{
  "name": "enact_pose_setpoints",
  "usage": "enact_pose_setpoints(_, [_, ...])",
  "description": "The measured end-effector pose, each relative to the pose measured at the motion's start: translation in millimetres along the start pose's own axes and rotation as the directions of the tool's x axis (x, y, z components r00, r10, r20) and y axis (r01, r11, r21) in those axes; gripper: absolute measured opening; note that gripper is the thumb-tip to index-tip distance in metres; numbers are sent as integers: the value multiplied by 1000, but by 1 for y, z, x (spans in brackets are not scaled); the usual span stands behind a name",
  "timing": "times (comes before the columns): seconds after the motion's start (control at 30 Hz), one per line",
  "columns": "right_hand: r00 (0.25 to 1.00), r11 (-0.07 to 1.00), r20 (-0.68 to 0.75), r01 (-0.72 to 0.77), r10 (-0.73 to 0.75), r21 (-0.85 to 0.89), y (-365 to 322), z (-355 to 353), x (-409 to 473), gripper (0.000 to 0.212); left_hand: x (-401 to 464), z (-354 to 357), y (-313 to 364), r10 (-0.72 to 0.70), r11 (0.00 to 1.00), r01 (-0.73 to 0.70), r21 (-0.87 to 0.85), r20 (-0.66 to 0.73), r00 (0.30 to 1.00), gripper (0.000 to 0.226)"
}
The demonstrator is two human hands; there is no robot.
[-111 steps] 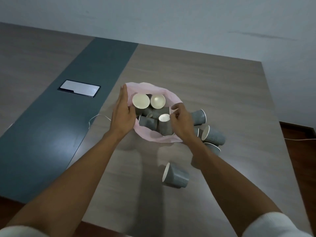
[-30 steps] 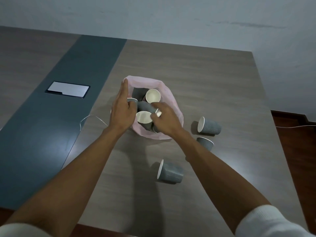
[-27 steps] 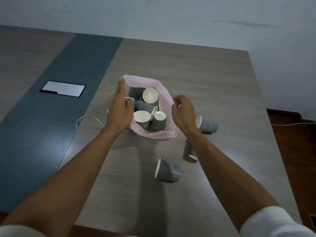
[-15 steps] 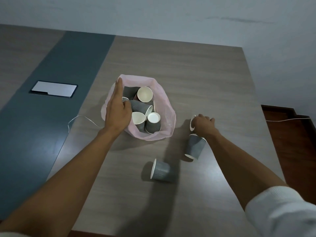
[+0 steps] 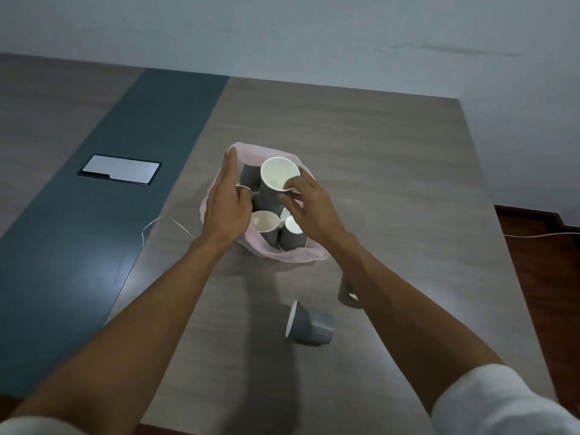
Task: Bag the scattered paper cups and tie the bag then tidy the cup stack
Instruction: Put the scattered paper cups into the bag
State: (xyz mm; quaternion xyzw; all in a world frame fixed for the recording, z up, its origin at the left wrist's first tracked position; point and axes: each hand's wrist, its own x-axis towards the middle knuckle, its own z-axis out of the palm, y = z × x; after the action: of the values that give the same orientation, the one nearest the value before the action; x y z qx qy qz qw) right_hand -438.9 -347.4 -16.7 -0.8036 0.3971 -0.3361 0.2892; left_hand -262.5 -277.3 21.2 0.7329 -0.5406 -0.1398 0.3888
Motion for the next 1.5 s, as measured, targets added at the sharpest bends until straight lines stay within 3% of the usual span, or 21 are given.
enact_pose_setpoints(0.13, [992,985,54,-105,113,-134,-7,3,9,43,4,-3,1,-2,1000,2,2,1,1000,75])
enact_pose_setpoints(0.23, [981,969,37,-181,190,-166,-15,-11,-5,20,7,-2,1,12,1000,-12,-1,9,1000,76])
enact_pose_setpoints(0.3, [934,979,296,-179,199,-95,-18,-19,-19,15,8,-1,1,14,1000,-14,-16,16,1000,76])
enact_pose_setpoints(0.33, [847,974,480,-211,227,-87,-17,-21,-26,18,8,0,2,13,1000,-13,-18,22,1000,76])
enact_pose_setpoints(0.4, [581,950,762,-271,288,-153,-16,-20,-46,26,7,2,2,17,1000,-16,-14,33,999,77])
enact_pose_setpoints(0.47, [384,941,862,-203,330,-270,-9,-10,-68,38,6,3,2,16,1000,-16,-9,37,999,77])
enact_pose_setpoints(0.53, [305,926,875,-93,377,-367,0,7,-90,45,4,2,1,7,1000,-7,-8,37,999,78])
enact_pose_setpoints(0.57, [304,915,866,-51,397,-401,6,13,-100,46,2,2,2,2,1000,-1,-10,36,999,78])
enact_pose_setpoints(0.73, [317,906,866,45,386,-420,13,25,-122,35,-4,0,-1,23,1000,-22,-8,23,999,76])
enact_pose_setpoints(0.83, [395,934,857,-11,332,-357,-8,-1,-99,21,-7,-2,-3,18,1000,-18,-2,26,1000,75])
enact_pose_setpoints(0.87, [449,949,839,-77,308,-307,-17,-16,-86,15,-8,-3,-3,15,1000,-15,-3,28,999,75])
enact_pose_setpoints(0.93, [631,962,731,-236,260,-138,-31,-47,-58,7,-9,-4,-4,7,1000,-7,-2,32,999,74])
enact_pose_setpoints(1.0, [827,934,487,-352,280,61,-37,-67,-34,9,-10,-5,-5,3,1000,-3,-1,38,999,73])
enact_pose_setpoints(1.1, [972,955,78,-233,223,182,-40,-63,-13,2,-9,-11,-8,-22,1000,22,-7,47,999,69])
enact_pose_setpoints(1.2, [998,988,-62,-13,23,154,-38,-30,-10,9,-5,-18,-8,-37,999,38,-30,38,999,66])
enact_pose_setpoints(1.3, [995,993,-6,99,-99,59,-29,6,-11,14,0,-23,-8,-56,997,56,-49,16,998,61])
enact_pose_setpoints(1.4, [986,986,88,147,-141,-73,-21,28,-7,18,4,-25,-9,-57,995,58,-79,19,998,61])
enact_pose_setpoints(1.5, [977,972,149,178,-155,-152,-27,29,1,35,6,-24,-12,-53,994,55,-96,21,998,64])
